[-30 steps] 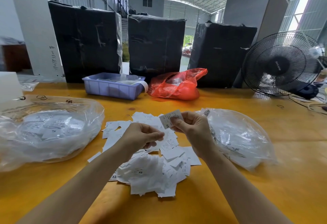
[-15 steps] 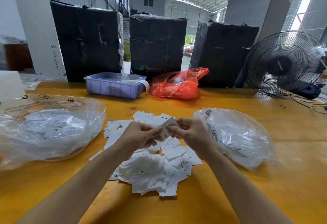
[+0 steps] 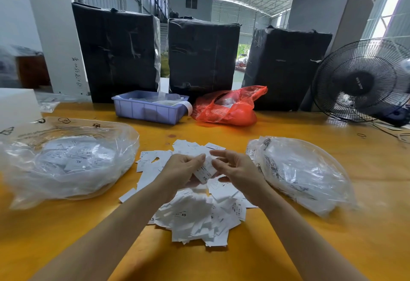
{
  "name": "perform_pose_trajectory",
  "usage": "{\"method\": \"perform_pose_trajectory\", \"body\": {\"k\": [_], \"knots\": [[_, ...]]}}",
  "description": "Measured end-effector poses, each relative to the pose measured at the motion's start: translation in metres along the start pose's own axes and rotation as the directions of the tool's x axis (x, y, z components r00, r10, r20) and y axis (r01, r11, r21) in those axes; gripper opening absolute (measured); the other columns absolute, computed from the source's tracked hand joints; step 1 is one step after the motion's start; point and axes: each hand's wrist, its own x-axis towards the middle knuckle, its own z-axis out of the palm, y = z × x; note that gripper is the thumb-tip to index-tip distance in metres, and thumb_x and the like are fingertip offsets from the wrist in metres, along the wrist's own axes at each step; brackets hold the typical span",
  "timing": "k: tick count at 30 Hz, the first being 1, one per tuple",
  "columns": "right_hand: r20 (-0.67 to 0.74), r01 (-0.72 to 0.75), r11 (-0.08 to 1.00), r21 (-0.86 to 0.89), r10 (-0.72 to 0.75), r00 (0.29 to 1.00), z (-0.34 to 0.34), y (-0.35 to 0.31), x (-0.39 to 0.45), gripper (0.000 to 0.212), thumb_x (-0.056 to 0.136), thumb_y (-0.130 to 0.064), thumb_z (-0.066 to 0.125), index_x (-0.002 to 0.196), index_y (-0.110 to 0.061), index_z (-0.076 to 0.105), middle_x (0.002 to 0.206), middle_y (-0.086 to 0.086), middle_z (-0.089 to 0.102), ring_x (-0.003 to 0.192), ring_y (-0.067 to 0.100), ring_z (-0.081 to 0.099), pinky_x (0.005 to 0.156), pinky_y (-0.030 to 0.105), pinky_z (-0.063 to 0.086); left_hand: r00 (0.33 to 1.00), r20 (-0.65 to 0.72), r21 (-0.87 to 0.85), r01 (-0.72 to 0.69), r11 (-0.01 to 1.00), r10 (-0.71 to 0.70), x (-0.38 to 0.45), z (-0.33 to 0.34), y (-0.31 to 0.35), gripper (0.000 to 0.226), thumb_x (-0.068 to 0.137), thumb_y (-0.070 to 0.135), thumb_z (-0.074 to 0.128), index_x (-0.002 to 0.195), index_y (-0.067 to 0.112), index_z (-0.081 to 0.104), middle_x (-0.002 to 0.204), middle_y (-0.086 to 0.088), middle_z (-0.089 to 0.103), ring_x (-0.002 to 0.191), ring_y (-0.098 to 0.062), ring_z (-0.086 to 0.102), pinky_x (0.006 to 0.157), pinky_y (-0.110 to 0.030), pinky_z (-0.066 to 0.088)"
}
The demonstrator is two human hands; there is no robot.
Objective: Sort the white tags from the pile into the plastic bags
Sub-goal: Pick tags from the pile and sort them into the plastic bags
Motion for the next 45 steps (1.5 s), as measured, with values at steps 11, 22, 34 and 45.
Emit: {"method": "perform_pose_trajectory", "body": {"k": [11, 22, 34, 45], "knots": [[-0.023, 0.019, 0.995, 0.095, -0.017, 1.000, 0.002, 0.000, -0.002, 0.011, 0.082, -0.011, 0.070, 0.092, -0.017, 0.071, 0.087, 0.006, 0.069, 0.070, 0.010, 0.060, 0.062, 0.018, 0.048, 0.998, -0.038, -0.008, 0.058, 0.998, -0.058, -0.003, 0.000, 0.003, 0.028, 0.093, 0.037, 0.056, 0.090, 0.015, 0.073, 0.077, -0.005, 0.066, 0.067, -0.015, 0.060, 0.047, -0.020, 0.047], [-0.097, -0.122, 0.907, 0.402, 0.174, 0.980, -0.002, -0.001, -0.001, 0.007, 0.079, 0.003, 0.068, 0.079, -0.004, 0.068, 0.063, 0.006, 0.066, 0.055, 0.012, 0.063, 0.056, 0.020, 0.052, 0.995, 0.026, -0.086, 0.100, 0.991, -0.098, 0.004, -0.004, 0.000, 0.038, 0.073, 0.043, 0.070, 0.087, 0.007, 0.070, 0.075, -0.009, 0.070, 0.063, -0.018, 0.065, 0.055, -0.027, 0.056], [-0.334, 0.046, 0.986, 0.159, 0.010, 0.942, -0.011, -0.007, 0.000, 0.006, 0.083, -0.001, 0.067, 0.087, -0.005, 0.069, 0.077, 0.012, 0.069, 0.061, 0.014, 0.067, 0.058, 0.020, 0.055, 0.903, -0.361, 0.255, -0.147, 0.956, 0.235, 0.013, -0.077, 0.026, 0.016, 0.081, 0.017, 0.074, 0.078, 0.003, 0.068, 0.067, -0.010, 0.064, 0.059, -0.016, 0.057, 0.060, -0.027, 0.053], [-0.677, -0.427, 0.685, -0.591, -0.133, 0.724, -0.134, 0.053, 0.001, 0.019, 0.086, -0.009, 0.064, 0.100, 0.002, 0.068, 0.097, 0.024, 0.068, 0.091, 0.041, 0.061, 0.079, 0.044, 0.051, 0.569, -0.732, 0.650, 0.421, 0.633, 0.375, 0.003, -0.197, 0.020, 0.019, 0.085, -0.008, 0.055, 0.103, -0.011, 0.061, 0.101, -0.029, 0.064, 0.092, -0.041, 0.060, 0.068, -0.039, 0.044]]}}
